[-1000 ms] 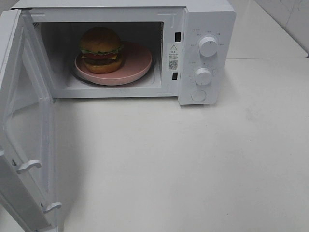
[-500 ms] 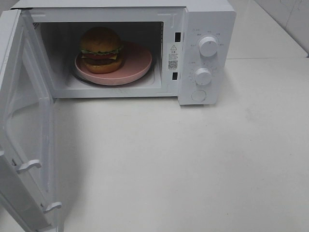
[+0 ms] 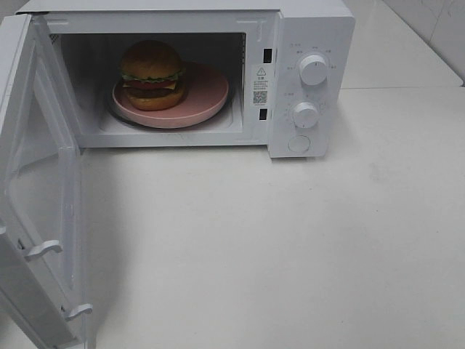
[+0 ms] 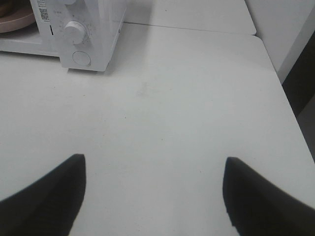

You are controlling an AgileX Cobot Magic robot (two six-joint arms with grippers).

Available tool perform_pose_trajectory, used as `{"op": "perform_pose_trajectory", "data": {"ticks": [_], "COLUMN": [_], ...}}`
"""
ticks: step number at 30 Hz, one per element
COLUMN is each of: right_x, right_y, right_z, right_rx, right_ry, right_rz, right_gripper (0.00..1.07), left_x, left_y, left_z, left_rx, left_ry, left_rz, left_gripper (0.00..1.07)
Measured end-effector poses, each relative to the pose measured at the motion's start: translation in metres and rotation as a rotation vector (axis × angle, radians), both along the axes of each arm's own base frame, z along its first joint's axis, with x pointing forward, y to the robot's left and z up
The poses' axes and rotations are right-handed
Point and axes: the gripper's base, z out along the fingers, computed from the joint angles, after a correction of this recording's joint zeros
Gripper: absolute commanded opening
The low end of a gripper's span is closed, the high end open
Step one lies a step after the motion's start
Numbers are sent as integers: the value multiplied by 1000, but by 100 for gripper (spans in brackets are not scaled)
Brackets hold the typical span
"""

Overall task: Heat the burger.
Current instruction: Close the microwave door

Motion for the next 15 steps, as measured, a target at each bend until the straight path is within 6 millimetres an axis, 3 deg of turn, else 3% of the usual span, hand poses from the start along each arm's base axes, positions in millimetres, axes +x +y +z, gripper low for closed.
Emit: {"op": "perform_pose_trajectory", "data": {"ticks": [13, 15], "right_x": [0, 0], "right_y": [0, 0], "right_z": [0, 0], "right_rx": [0, 0], "right_ry": [0, 0], "right_rz": [0, 0], "right_gripper": [76, 76], "left_x": [30, 37], "left_y": [-14, -24], "left_z": [-7, -10], "left_rx": [-70, -80], "left_ry": [-9, 7], "left_rz": [-138, -175], "left_gripper": [0, 0]}}
